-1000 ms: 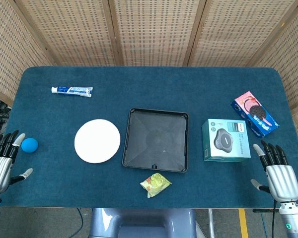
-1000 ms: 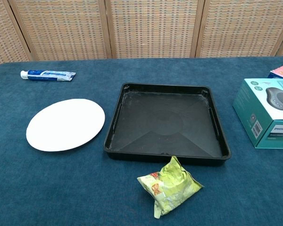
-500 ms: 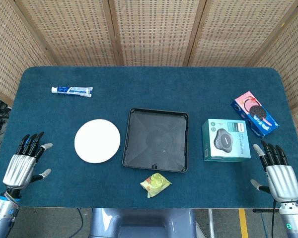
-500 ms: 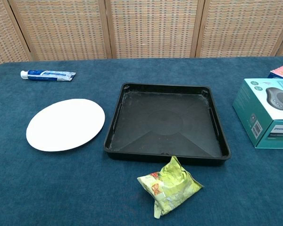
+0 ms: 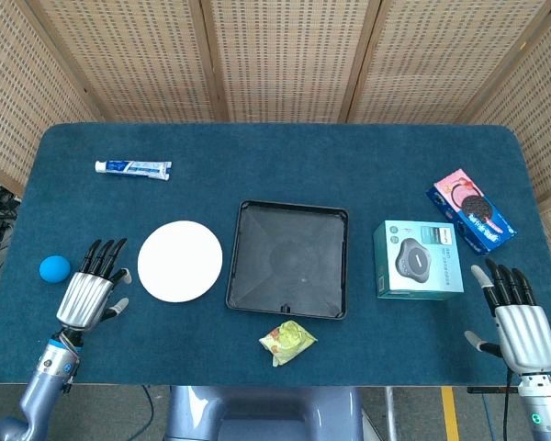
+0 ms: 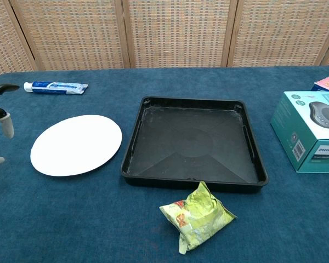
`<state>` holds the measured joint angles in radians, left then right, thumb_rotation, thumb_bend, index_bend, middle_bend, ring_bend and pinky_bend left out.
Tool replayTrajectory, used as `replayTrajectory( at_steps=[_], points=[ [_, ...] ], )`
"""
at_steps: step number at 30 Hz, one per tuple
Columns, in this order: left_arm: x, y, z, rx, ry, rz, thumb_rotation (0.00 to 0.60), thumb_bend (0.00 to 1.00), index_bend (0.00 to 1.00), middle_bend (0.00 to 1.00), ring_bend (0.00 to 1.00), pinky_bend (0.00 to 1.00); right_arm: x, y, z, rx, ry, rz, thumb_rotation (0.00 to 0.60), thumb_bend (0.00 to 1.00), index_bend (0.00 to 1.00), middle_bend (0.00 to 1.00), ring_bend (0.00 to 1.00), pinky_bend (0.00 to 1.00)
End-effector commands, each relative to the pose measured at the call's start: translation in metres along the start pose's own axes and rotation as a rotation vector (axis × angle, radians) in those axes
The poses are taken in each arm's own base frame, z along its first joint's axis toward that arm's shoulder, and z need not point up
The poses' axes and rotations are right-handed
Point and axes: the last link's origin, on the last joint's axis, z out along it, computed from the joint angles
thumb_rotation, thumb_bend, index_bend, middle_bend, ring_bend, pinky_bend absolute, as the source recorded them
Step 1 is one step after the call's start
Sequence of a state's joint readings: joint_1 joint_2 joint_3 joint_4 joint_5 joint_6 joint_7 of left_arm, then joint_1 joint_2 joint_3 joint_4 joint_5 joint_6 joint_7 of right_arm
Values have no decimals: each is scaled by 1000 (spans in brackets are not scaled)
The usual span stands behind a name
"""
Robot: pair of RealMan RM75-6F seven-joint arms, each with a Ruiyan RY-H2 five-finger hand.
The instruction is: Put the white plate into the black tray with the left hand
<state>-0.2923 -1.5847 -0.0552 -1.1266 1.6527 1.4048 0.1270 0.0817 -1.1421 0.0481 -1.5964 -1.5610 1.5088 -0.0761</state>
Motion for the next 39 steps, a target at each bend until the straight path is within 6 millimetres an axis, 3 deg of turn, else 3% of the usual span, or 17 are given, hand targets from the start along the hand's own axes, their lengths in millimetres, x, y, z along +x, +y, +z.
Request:
replayTrajectory(
  at_steps=[1, 11, 28, 39],
  points=[
    [-8, 6, 9, -27, -12, 10, 600, 294, 524, 0, 0, 0, 1, 1, 0, -2, 3, 3, 600, 178, 79, 0, 0, 0],
    [-24, 15, 17, -65, -48, 29, 600, 296, 534, 0, 0, 0, 3, 3, 0, -6, 14, 8, 600, 178, 79, 0, 0, 0],
    [-44, 19, 11, -87, -95, 53, 600, 295, 539, 0, 0, 0, 4, 4, 0, -10, 18, 12, 600, 177, 78, 0, 0, 0],
    [-50, 24, 23, -87, -82, 75, 600, 296, 558, 0, 0, 0, 3, 4, 0, -13, 15, 11, 600, 177, 78, 0, 0, 0]
  ],
)
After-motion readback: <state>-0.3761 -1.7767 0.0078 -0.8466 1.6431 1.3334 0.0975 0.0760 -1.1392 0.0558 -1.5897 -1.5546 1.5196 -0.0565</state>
